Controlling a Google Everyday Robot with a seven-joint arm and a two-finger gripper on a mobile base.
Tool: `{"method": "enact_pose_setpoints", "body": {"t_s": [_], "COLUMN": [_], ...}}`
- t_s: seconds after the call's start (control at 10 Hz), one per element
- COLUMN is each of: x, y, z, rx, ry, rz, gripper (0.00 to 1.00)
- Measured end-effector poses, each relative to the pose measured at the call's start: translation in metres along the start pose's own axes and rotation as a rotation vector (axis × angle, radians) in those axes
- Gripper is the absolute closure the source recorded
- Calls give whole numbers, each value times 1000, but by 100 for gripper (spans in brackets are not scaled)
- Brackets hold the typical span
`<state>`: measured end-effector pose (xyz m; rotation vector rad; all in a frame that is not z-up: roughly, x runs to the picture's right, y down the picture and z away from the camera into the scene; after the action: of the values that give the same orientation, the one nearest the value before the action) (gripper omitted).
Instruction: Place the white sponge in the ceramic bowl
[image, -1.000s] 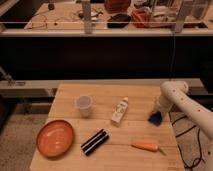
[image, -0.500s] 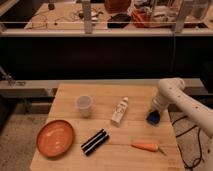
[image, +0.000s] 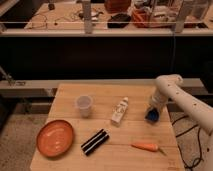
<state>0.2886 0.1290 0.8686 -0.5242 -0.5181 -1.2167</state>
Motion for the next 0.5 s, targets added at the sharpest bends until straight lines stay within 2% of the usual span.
{"method": "enact_pose_setpoints", "body": {"t_s": [0.5], "x": [0], "y": [-17], "z": [-14], "rx": [-10], "ry": [-13], "rz": [-37], "gripper": [100]}}
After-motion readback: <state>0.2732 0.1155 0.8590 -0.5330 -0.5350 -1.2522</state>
